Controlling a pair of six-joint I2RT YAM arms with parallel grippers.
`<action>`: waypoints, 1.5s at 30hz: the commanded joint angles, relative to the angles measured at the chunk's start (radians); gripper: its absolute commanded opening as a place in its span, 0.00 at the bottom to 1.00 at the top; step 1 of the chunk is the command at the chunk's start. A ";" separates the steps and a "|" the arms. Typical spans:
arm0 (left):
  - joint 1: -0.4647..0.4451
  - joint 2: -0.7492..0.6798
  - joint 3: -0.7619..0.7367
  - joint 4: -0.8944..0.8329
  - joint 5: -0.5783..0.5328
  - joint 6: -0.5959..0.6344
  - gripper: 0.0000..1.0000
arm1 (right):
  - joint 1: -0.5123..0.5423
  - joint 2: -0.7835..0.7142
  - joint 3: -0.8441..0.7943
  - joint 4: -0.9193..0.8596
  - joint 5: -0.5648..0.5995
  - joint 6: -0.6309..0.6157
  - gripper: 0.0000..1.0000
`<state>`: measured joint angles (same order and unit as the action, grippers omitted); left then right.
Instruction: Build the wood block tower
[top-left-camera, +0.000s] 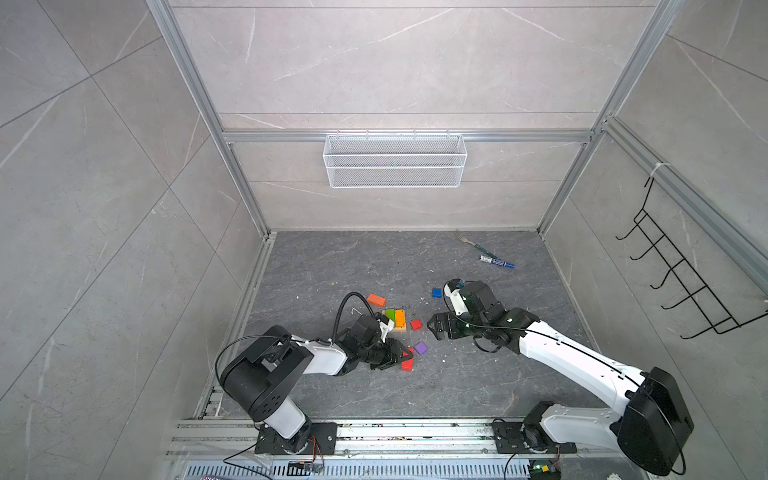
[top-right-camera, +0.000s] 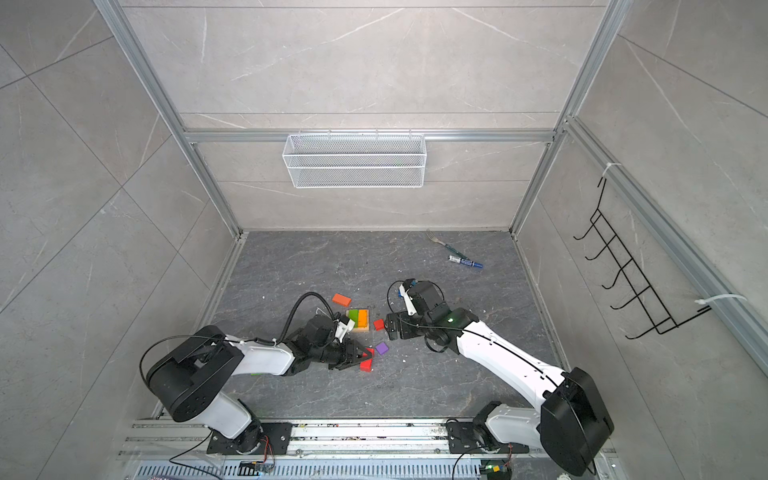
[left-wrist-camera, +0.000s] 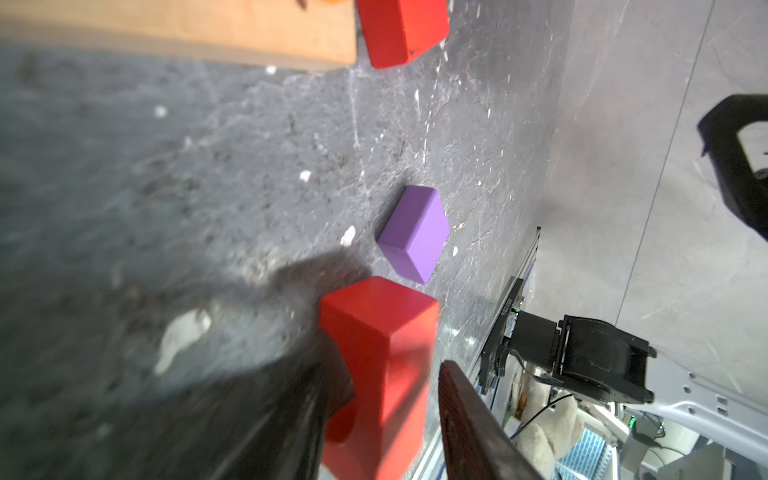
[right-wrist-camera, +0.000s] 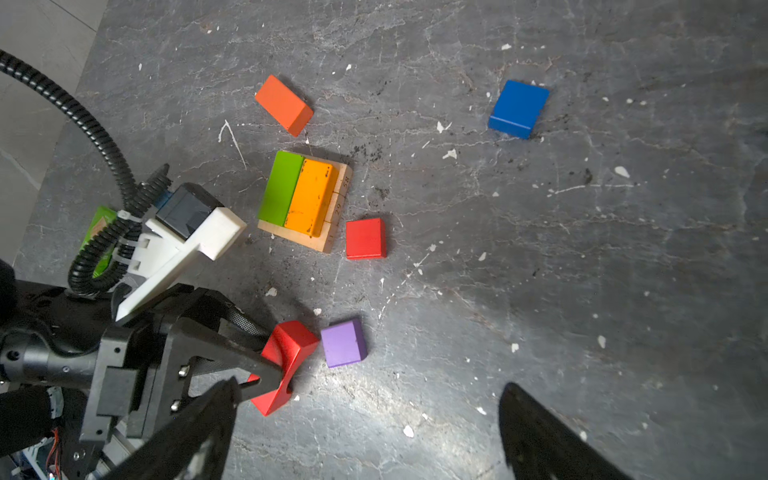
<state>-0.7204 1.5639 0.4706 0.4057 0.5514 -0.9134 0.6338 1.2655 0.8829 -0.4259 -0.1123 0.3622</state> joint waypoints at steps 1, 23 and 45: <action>-0.002 -0.065 0.029 -0.166 -0.063 0.047 0.52 | 0.006 0.011 0.053 -0.079 0.009 -0.100 0.99; 0.138 -0.418 0.208 -0.797 -0.219 0.176 0.96 | 0.202 0.128 0.047 -0.043 0.025 -0.255 0.99; 0.354 -0.581 0.190 -0.972 -0.167 0.228 1.00 | 0.383 0.378 0.138 0.015 0.096 -0.467 0.89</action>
<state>-0.3752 1.0065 0.6514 -0.5331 0.3527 -0.7155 1.0100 1.6146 0.9874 -0.4191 -0.0288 -0.0525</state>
